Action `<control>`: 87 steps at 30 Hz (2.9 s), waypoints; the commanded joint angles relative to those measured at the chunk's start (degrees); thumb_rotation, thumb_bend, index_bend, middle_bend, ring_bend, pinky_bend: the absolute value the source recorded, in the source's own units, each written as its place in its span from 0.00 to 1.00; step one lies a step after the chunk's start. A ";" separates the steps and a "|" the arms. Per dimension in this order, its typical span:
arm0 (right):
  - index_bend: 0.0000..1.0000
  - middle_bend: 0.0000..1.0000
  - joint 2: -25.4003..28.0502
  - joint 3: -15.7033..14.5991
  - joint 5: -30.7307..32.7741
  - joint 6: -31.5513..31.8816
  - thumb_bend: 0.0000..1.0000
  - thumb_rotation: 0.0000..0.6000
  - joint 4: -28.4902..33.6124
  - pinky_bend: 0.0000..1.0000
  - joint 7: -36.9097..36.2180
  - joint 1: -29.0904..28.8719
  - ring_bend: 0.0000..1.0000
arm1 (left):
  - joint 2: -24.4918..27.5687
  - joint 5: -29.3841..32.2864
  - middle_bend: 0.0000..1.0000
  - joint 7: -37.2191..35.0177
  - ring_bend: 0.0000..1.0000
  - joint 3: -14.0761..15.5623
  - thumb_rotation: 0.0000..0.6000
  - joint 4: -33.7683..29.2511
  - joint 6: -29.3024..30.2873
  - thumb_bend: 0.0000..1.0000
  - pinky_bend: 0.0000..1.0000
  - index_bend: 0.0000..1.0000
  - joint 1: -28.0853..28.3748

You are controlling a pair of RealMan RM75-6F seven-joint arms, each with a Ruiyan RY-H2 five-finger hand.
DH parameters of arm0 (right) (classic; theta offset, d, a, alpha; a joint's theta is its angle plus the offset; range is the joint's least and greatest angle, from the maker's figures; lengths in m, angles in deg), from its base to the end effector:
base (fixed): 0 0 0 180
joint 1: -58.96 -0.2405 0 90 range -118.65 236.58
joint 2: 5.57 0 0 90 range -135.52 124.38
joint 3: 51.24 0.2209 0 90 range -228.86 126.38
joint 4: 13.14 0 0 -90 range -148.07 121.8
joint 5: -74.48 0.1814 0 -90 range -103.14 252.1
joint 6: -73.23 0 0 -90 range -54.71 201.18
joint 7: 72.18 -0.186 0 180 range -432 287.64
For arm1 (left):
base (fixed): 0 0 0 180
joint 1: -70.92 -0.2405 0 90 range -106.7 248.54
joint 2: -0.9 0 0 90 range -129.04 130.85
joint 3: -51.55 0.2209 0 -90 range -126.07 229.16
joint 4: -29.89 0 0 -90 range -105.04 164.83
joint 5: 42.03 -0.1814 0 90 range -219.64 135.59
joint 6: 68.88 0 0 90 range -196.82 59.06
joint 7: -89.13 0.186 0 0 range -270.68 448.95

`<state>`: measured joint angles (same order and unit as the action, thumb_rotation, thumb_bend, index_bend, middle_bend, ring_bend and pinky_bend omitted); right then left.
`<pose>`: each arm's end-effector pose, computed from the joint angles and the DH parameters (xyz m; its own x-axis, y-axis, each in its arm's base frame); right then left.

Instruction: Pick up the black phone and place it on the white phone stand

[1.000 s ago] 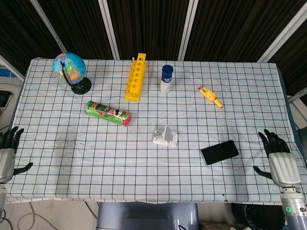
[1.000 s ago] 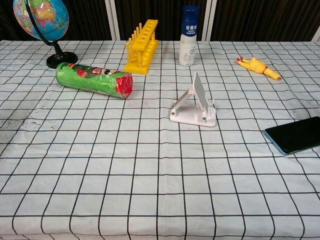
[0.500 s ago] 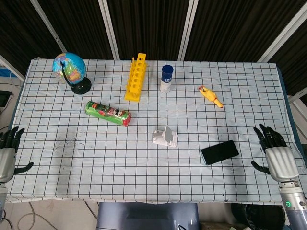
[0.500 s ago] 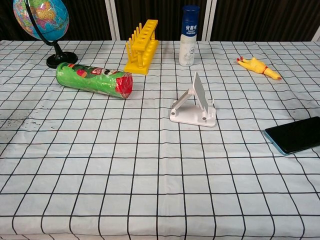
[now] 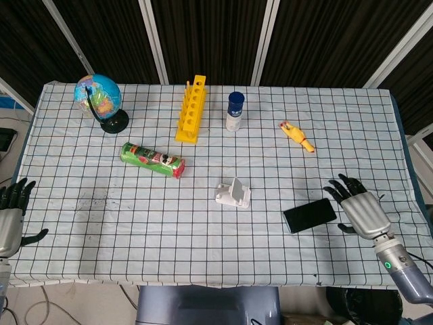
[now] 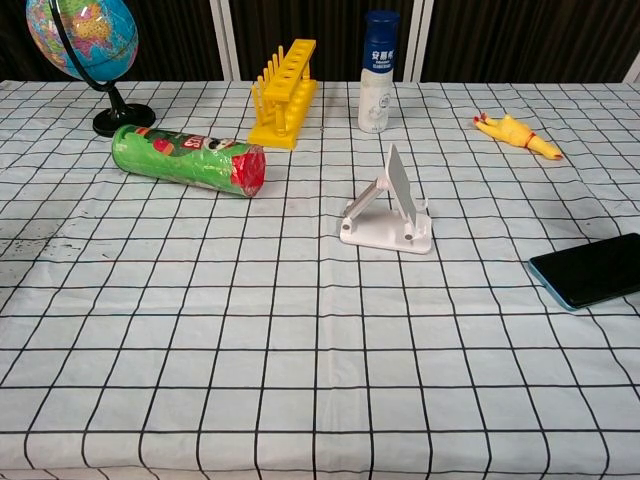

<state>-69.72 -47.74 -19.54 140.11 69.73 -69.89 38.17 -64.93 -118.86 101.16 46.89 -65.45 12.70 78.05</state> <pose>-0.2355 -0.2882 0.1267 0.6476 -0.1100 0.7540 -0.7332 -0.3594 0.5772 -0.2757 0.2318 0.1609 0.4879 0.0466 0.8716 0.8665 0.0951 -0.4901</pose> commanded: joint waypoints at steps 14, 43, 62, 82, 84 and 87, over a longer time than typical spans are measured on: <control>0.22 0.17 -8.08 -2.60 -0.70 -9.37 0.17 1.00 -5.05 0.15 3.25 -6.17 0.05 | -0.15 0.68 0.00 0.11 0.00 -0.23 1.00 -0.04 -0.12 0.00 0.00 0.00 0.06; 0.34 0.26 -14.06 -2.68 4.46 -10.95 0.19 1.00 -10.28 0.15 3.48 -7.90 0.07 | -0.25 1.37 0.00 0.37 0.00 -0.47 1.00 -0.22 0.19 0.00 0.00 0.00 -0.06; 0.34 0.26 -14.58 -3.06 6.49 -11.26 0.19 1.00 -10.98 0.15 5.84 -8.26 0.07 | -0.15 1.44 0.00 0.30 0.00 -0.46 1.00 -0.26 0.10 0.00 0.00 0.00 -0.03; 0.45 0.42 -15.80 -3.65 7.76 -11.50 0.20 1.00 -11.12 0.15 5.65 -8.32 0.15 | -0.13 1.73 0.00 0.44 0.00 -0.54 1.00 -0.34 0.08 0.00 0.00 0.00 -0.01; 0.52 0.49 -16.00 -3.69 7.62 -11.11 0.22 1.00 -11.35 0.15 5.68 -8.26 0.20 | -0.11 1.73 0.00 0.45 0.00 -0.54 1.00 -0.32 0.08 0.00 0.00 0.00 -0.01; 0.60 0.57 -16.09 -3.77 7.61 -10.92 0.23 1.00 -11.51 0.15 5.81 -8.24 0.28 | -0.10 1.77 0.00 0.44 0.00 -0.54 1.00 -0.36 0.05 0.00 0.00 0.00 -0.01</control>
<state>-85.81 -51.50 -11.95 129.18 58.23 -64.10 29.93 -65.03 -117.08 101.60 46.35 -65.81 12.75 78.04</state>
